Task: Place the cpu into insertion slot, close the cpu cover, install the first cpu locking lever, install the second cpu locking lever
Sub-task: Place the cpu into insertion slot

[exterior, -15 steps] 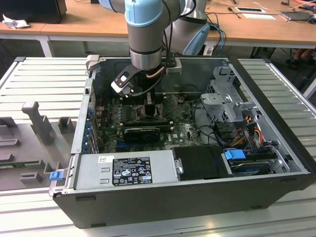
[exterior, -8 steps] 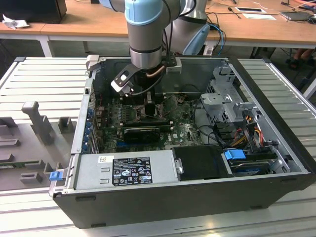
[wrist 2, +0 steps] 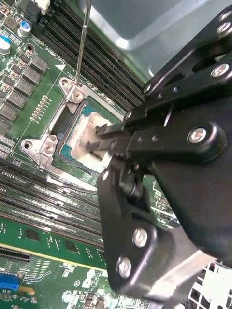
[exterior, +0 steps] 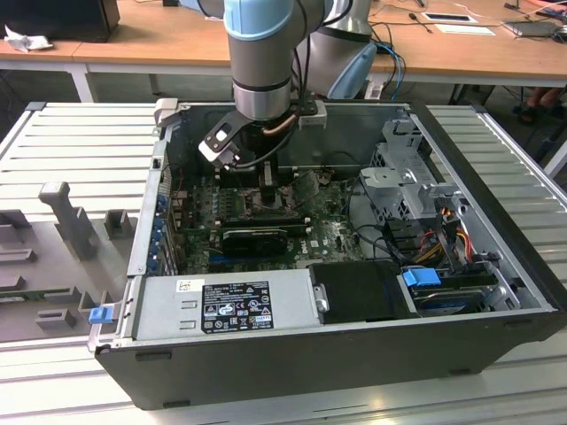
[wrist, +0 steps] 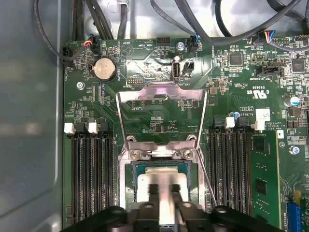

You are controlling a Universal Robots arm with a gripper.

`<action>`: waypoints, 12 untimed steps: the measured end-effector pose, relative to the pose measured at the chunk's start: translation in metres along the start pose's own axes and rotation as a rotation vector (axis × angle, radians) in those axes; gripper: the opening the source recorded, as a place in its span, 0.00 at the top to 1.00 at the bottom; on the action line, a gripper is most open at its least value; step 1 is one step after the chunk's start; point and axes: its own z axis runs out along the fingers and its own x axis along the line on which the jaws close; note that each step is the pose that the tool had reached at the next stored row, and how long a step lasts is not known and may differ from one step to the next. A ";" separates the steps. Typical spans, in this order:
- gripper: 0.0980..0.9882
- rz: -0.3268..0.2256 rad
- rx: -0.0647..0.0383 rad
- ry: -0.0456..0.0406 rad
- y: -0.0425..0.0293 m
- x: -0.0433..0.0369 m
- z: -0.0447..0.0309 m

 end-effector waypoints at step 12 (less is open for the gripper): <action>0.99 0.000 0.000 -0.0003 0.0003 0.0000 -0.0042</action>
